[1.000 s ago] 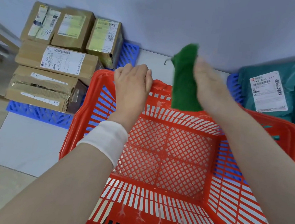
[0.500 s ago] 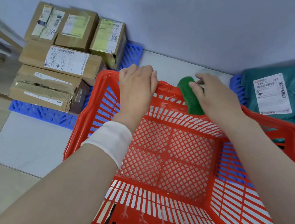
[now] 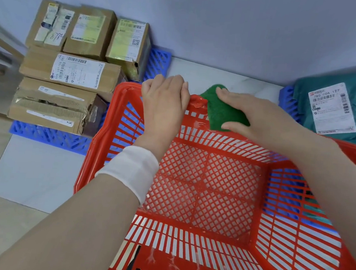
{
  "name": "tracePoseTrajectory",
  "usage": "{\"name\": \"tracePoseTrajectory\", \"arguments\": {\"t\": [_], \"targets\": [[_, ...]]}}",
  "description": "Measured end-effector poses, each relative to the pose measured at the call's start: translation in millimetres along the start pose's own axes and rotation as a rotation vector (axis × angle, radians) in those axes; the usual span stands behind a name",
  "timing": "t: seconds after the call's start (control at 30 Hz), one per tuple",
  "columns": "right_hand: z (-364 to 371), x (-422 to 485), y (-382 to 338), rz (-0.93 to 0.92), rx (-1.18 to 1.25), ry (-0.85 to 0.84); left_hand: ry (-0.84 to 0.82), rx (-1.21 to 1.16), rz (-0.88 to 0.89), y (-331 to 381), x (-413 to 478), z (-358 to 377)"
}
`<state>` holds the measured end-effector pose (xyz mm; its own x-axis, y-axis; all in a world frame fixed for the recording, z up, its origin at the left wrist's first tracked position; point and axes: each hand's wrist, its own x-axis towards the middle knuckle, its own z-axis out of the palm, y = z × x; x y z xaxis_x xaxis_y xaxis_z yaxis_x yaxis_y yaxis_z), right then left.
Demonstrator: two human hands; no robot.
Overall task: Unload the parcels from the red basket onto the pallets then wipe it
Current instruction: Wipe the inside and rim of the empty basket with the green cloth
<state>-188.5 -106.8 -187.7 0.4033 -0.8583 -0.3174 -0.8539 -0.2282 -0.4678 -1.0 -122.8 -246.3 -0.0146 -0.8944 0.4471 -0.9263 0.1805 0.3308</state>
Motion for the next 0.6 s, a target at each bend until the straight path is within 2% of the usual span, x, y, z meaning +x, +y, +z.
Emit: {"name": "tracePoseTrajectory", "arguments": {"t": [0.07,0.23,0.53,0.6], "targets": [[4,5,-2,0.049,-0.088,0.009,-0.003,0.002,-0.001,1,0,0],[20,18,-15,0.019,-0.158,0.144,-0.012,0.013,0.003,1,0,-1],[25,27,-12,-0.007,-0.177,0.324,-0.067,0.003,-0.033,4,0,-3],[24,26,-10,-0.030,-0.089,0.336,-0.087,-0.008,-0.044,5,1,-5]]}}
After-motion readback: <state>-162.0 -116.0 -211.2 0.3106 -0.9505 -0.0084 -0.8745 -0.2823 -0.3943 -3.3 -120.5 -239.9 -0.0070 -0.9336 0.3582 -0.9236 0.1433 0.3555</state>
